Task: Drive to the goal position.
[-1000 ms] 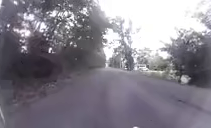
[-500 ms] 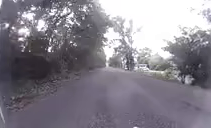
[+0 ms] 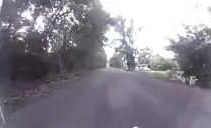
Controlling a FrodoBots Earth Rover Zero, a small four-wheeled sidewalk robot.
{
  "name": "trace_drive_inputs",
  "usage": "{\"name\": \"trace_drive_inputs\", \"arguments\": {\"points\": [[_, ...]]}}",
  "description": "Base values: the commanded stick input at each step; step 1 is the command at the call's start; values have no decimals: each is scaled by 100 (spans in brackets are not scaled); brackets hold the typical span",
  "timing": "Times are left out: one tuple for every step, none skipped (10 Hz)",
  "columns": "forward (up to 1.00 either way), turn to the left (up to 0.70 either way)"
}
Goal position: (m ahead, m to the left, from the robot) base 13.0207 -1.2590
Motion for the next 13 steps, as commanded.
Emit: {"name": "trace_drive_inputs", "arguments": {"points": [[70, 0], [70, 0], [70, 0], [70, 0], [70, 0], [70, 0], [70, 0], [70, 0], [70, 0], [70, 0], [70, 0], [70, 0], [70, 0]]}}
